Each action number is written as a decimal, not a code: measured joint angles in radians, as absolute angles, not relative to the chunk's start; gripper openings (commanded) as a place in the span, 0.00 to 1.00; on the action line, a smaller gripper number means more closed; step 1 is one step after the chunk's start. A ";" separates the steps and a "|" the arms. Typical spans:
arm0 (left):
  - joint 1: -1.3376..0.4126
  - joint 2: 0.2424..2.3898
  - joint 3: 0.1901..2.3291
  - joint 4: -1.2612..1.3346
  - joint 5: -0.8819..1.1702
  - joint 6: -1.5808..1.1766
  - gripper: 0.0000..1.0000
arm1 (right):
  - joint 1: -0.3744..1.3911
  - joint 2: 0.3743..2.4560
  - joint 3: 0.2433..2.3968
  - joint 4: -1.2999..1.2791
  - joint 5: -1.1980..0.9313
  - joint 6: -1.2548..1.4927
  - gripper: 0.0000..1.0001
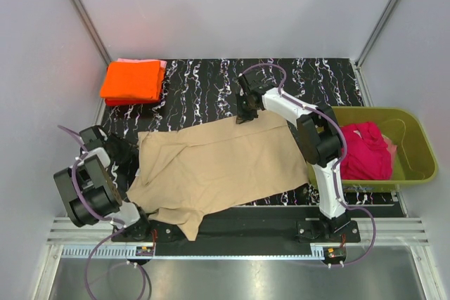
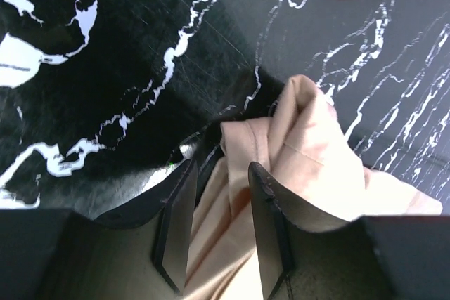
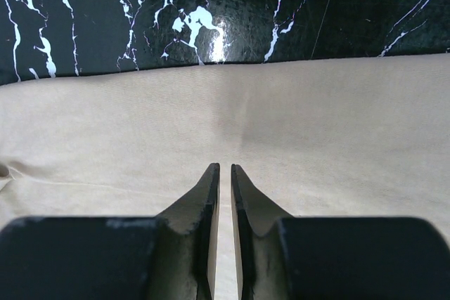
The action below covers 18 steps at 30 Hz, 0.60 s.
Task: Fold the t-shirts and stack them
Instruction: Fold the tshirt
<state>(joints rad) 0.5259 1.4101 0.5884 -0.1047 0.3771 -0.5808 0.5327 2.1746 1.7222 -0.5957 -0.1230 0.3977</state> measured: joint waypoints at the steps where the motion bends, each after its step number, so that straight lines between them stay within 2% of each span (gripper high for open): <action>1: 0.526 1.424 0.588 -0.097 0.379 -0.580 0.41 | 0.533 2.175 1.723 -0.596 -0.123 0.397 0.18; 7: 0.526 1.468 0.589 -0.042 0.394 -0.588 0.41 | 0.533 2.177 1.724 -0.596 -0.122 0.389 0.18; 11: 0.526 1.505 0.601 0.002 0.413 -0.603 0.37 | 0.533 2.177 1.724 -0.596 -0.121 0.386 0.18; 18: 0.526 1.562 0.626 0.038 0.448 -0.611 0.23 | 0.530 2.197 1.728 -0.596 -0.114 0.381 0.18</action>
<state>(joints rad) 0.5259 1.5620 0.6262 0.0380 0.4477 -0.6109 0.5304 2.1967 1.7279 -0.5957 -0.1139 0.3813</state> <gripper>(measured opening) 0.276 0.183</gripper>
